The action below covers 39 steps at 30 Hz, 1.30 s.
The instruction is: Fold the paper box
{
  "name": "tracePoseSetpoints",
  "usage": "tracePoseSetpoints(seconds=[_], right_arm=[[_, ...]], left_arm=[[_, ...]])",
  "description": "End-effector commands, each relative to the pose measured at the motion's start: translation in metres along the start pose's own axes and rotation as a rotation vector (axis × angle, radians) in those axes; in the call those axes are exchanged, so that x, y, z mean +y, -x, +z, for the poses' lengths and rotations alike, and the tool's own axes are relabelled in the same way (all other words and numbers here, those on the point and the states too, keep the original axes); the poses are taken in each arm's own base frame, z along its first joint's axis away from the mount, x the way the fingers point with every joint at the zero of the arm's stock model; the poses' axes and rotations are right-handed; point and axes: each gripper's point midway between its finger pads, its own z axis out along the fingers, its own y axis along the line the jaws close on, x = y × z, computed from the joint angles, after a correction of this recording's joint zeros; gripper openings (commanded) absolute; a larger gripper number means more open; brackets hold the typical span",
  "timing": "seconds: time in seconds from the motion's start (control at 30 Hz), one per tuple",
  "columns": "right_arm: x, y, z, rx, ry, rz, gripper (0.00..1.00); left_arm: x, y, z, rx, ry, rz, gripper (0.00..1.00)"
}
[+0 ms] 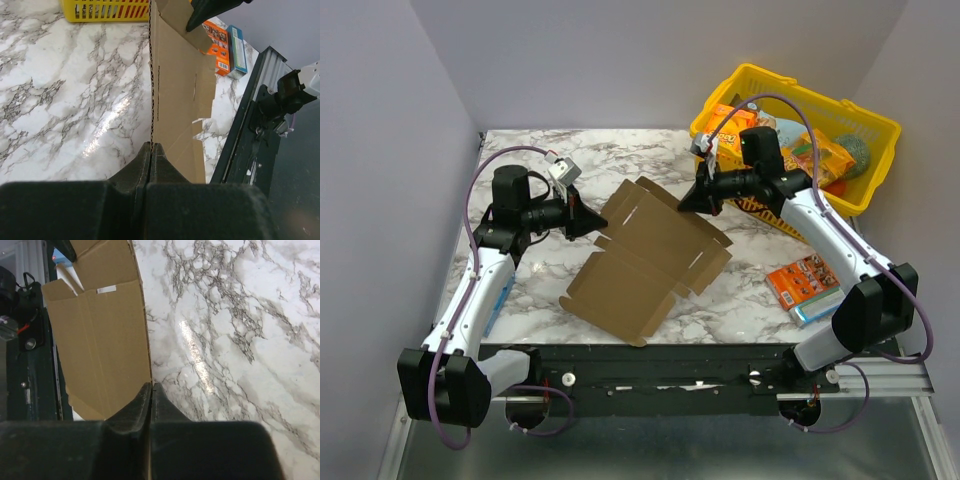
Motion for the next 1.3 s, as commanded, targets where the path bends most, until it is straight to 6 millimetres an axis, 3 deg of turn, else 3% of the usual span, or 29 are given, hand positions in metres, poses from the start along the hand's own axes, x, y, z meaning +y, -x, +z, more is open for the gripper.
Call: tracePoseSetpoints(seconds=[0.0,0.17,0.2,0.3,0.4,0.5,0.53,0.63,0.77,0.8,0.87,0.9,0.97,1.0,1.07,1.1,1.17,1.2,1.27], right_arm=[[0.000,0.000,-0.002,-0.008,-0.003,0.011,0.01],[-0.029,-0.012,-0.003,0.087,-0.221,-0.013,0.01],[-0.037,-0.017,-0.003,0.129,-0.292,-0.025,0.01],[-0.052,-0.030,-0.003,0.204,-0.409,-0.030,0.01],[-0.069,-0.047,-0.006,0.294,-0.528,-0.035,0.01],[-0.079,-0.061,-0.009,0.368,-0.616,-0.050,0.01],[-0.081,-0.062,-0.008,0.375,-0.631,-0.057,0.01],[-0.085,-0.064,-0.005,0.398,-0.696,-0.086,0.01],[-0.087,-0.064,0.003,0.416,-0.769,-0.111,0.01],[-0.087,-0.065,0.006,0.422,-0.781,-0.113,0.01],[-0.086,-0.066,0.011,0.417,-0.792,-0.102,0.01],[-0.085,-0.067,0.012,0.419,-0.806,-0.100,0.01],[-0.083,-0.066,0.014,0.407,-0.819,-0.086,0.01],[-0.081,-0.067,0.014,0.407,-0.837,-0.086,0.01],[-0.078,-0.062,0.018,0.374,-0.837,-0.084,0.01],[-0.074,-0.062,0.022,0.368,-0.834,-0.086,0.01],[-0.070,-0.058,0.027,0.343,-0.827,-0.093,0.01],[-0.068,-0.057,0.029,0.339,-0.833,-0.102,0.01],[-0.063,-0.058,0.035,0.336,-0.833,-0.107,0.01]], left_arm=[[0.007,-0.002,-0.002,-0.002,0.043,-0.008,0.00],[0.028,-0.009,0.006,0.005,0.132,-0.080,0.02],[0.035,-0.013,0.008,0.013,0.155,-0.118,0.24],[0.053,-0.021,0.011,0.031,0.235,-0.192,0.72],[0.081,-0.025,0.000,0.034,0.427,-0.210,0.84],[0.106,-0.027,-0.027,0.011,0.667,-0.205,0.84],[0.106,-0.026,-0.029,-0.004,0.688,-0.198,0.84],[0.088,-0.027,-0.022,-0.048,0.693,-0.195,0.78],[0.051,-0.044,0.013,-0.053,0.586,-0.232,0.73],[0.048,-0.067,0.022,-0.038,0.566,-0.304,0.70],[0.039,-0.077,0.038,-0.061,0.503,-0.329,0.65],[0.042,-0.100,0.043,-0.027,0.503,-0.384,0.57],[0.037,-0.108,0.055,-0.039,0.454,-0.384,0.52],[0.040,-0.127,0.059,-0.006,0.455,-0.401,0.49],[0.036,-0.134,0.068,-0.007,0.416,-0.408,0.45],[0.037,-0.148,0.071,0.026,0.412,-0.426,0.44],[0.036,-0.153,0.079,0.022,0.389,-0.427,0.41],[0.038,-0.172,0.083,0.068,0.395,-0.443,0.37],[0.039,-0.184,0.088,0.089,0.392,-0.450,0.29]])
